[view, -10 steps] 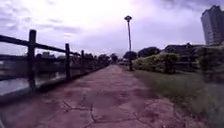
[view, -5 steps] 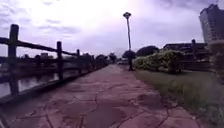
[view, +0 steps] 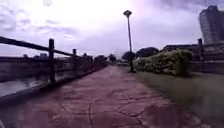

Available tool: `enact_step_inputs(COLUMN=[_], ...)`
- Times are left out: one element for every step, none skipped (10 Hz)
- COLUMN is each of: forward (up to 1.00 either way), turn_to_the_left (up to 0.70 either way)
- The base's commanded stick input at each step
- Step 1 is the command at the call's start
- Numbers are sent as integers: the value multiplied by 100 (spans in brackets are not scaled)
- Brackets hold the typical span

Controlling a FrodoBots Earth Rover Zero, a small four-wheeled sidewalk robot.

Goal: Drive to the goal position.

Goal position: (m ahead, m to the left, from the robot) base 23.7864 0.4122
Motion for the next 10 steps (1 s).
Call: enact_step_inputs(forward=[100, 100, 100, 100, 100, 100, 100, 100, 100, 100], turn_to_the_left=[0, 0, 4, 26, 29, 5, 0, 0, 0, 0])
